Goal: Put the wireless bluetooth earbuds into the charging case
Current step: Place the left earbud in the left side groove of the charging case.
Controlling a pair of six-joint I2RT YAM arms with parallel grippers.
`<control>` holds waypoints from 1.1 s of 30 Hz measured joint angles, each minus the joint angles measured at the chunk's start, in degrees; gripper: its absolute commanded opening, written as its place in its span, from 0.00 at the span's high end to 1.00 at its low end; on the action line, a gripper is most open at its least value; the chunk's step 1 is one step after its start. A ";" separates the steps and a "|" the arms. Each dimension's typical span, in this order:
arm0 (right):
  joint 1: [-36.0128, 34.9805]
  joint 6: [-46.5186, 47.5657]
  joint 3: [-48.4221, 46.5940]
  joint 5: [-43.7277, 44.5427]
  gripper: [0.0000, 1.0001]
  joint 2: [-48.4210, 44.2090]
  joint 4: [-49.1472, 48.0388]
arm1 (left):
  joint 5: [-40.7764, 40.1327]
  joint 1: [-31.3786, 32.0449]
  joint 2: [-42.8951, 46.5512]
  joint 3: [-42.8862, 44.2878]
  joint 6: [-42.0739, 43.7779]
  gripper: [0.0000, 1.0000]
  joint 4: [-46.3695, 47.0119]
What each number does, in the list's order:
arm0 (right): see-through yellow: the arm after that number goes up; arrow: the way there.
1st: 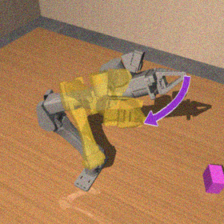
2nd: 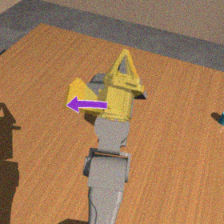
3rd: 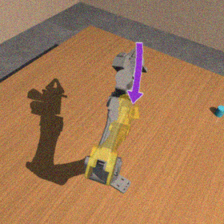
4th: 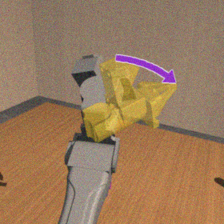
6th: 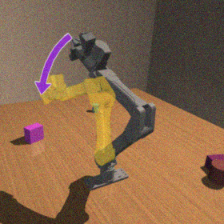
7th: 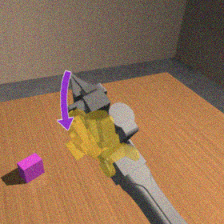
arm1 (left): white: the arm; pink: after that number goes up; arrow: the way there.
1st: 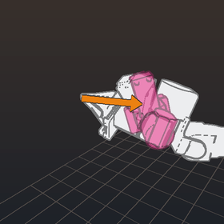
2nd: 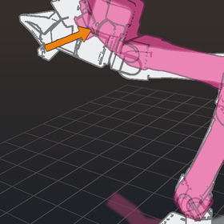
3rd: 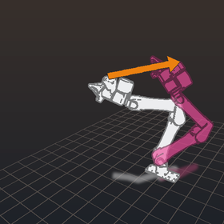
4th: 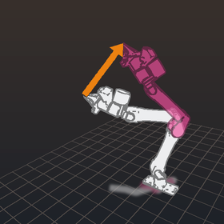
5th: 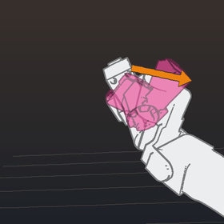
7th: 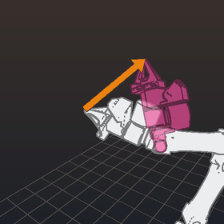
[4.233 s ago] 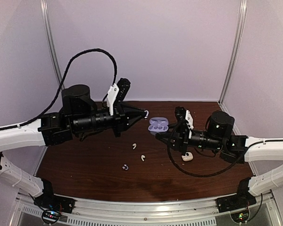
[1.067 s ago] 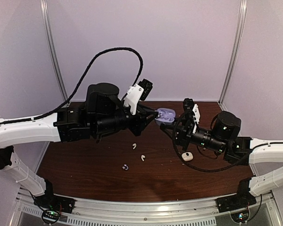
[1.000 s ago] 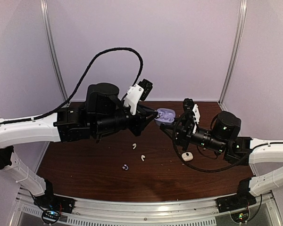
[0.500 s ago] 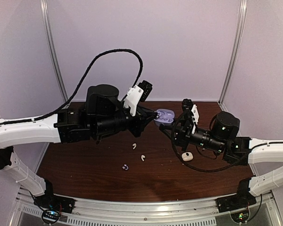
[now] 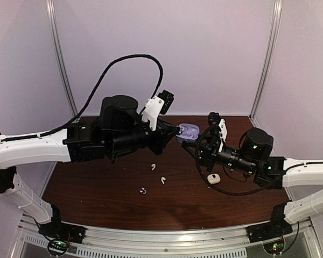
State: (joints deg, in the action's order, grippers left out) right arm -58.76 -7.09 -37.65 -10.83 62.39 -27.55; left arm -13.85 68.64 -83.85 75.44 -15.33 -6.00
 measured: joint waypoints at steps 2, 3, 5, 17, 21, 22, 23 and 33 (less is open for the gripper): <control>0.00 -0.24 0.20 0.20 1.00 0.00 -0.46 | 0.17 0.00 -0.15 0.33 -0.35 0.86 -0.28; 0.00 -0.39 0.31 0.24 1.00 -0.02 -0.63 | 0.46 0.00 -0.15 0.35 -0.52 0.86 -0.37; 0.00 -0.48 0.52 0.37 1.00 0.00 -0.85 | 1.01 0.00 -0.15 0.37 -0.85 0.86 -0.59; 0.00 -0.66 0.55 2.36 1.00 0.68 -1.86 | 2.45 0.00 -1.18 2.99 -1.97 1.00 -3.04; 0.00 -0.66 0.55 3.04 1.00 0.68 -1.86 | 1.99 0.00 -1.49 3.37 -2.29 0.95 -3.52; 0.00 -0.68 0.55 3.19 1.00 0.68 -1.86 | 1.88 0.00 -1.77 3.82 -2.40 0.93 -3.82; 0.00 -0.68 0.55 3.30 1.00 0.68 -1.88 | 1.79 0.00 -2.08 4.28 -2.54 0.93 -4.13; 0.00 -0.87 0.55 3.37 1.00 0.68 -1.97 | -0.79 0.00 -3.74 6.91 -4.70 0.74 -6.64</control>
State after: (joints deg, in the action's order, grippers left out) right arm -58.76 -7.97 -37.10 -7.46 63.07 -29.52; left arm -14.63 68.64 -87.59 82.35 -20.03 -12.64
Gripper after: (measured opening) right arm 0.284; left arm 0.177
